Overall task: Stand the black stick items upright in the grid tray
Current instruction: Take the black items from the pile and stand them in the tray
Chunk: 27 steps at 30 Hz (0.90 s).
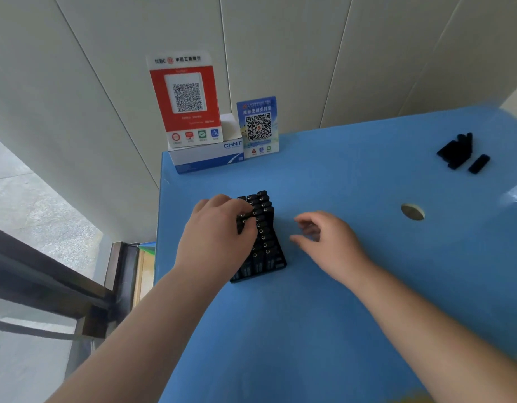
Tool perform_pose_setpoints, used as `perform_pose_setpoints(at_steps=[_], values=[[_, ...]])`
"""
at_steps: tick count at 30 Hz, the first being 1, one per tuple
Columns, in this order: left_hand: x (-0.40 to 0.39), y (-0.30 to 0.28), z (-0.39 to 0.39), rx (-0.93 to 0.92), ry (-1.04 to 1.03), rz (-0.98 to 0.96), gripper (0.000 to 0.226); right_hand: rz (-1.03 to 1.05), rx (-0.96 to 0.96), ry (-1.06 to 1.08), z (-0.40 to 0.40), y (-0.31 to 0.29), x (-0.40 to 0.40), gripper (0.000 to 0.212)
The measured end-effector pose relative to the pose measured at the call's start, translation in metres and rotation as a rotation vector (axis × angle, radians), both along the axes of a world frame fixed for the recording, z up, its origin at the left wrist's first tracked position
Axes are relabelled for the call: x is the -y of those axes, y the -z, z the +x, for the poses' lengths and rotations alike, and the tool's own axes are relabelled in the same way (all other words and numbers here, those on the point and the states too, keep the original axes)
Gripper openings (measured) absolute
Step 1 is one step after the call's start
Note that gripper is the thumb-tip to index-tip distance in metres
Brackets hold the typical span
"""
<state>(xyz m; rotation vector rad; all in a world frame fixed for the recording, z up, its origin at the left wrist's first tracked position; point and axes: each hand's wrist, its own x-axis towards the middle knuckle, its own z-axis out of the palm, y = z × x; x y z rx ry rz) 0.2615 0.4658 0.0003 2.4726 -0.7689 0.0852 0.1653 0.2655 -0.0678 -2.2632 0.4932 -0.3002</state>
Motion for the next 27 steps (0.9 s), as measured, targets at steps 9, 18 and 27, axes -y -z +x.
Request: perform_pose_setpoints(at_steps=[9,18,27], values=[[0.045,-0.018,-0.023,0.172,0.238,-0.018,0.033,-0.364,-0.094,0.183,-0.092,-0.065,0.039,0.045],[0.119,-0.01,-0.084,0.187,0.341,0.205,0.051,-0.5,-0.222,0.404,-0.202,-0.087,0.089,0.057],[0.205,-0.016,-0.196,0.221,0.457,0.213,0.051,-0.518,-0.224,0.452,-0.311,-0.093,0.15,0.056]])
